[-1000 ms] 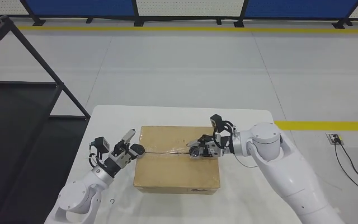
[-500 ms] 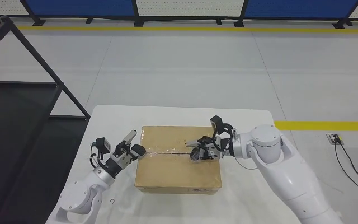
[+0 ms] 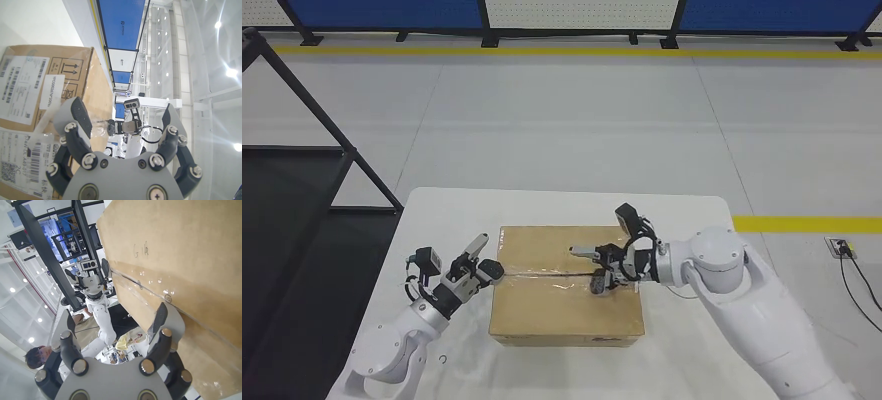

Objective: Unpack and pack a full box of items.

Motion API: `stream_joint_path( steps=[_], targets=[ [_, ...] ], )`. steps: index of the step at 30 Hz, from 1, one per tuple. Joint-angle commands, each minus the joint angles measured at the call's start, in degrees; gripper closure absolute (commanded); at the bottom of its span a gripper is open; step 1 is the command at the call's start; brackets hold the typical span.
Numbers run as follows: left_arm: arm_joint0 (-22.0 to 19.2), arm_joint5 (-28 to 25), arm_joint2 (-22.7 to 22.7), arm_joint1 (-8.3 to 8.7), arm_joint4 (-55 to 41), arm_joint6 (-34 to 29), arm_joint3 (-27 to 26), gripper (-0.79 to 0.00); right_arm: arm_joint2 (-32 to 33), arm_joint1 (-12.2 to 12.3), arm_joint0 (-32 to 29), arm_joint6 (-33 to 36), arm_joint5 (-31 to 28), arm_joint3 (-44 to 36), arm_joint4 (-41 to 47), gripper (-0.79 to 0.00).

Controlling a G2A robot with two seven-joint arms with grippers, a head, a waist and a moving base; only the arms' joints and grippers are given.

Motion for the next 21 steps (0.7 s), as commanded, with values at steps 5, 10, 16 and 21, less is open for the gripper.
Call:
stream_joint_path(
  steps=[5, 10, 16, 21],
  targets=[
    [0.1, -0.1, 0.0, -0.02, 0.0, 0.0, -0.1, -0.785, -0.1, 0.2, -0.8, -0.6, -2.7, -2.6, -1.8, -0.785],
    [0.3, -0.1, 0.0, -0.03, 0.1, -0.1, -0.3, -0.785, 0.3, 0.5, -1.1, -1.3, -3.1, -4.1, -3.5, -0.785],
    [0.6, -0.2, -0.2, -0.03, 0.0, -0.2, -0.6, -0.785, 1.1, 0.9, -1.7, -0.8, -3.3, -5.3, -3.9, -0.197],
    [0.7, -0.3, -0.3, -0.03, -0.1, -0.3, -0.7, -0.785, 1.2, 1.0, -1.9, -1.2, -3.7, -6.6, -4.6, 0.000]
  ],
)
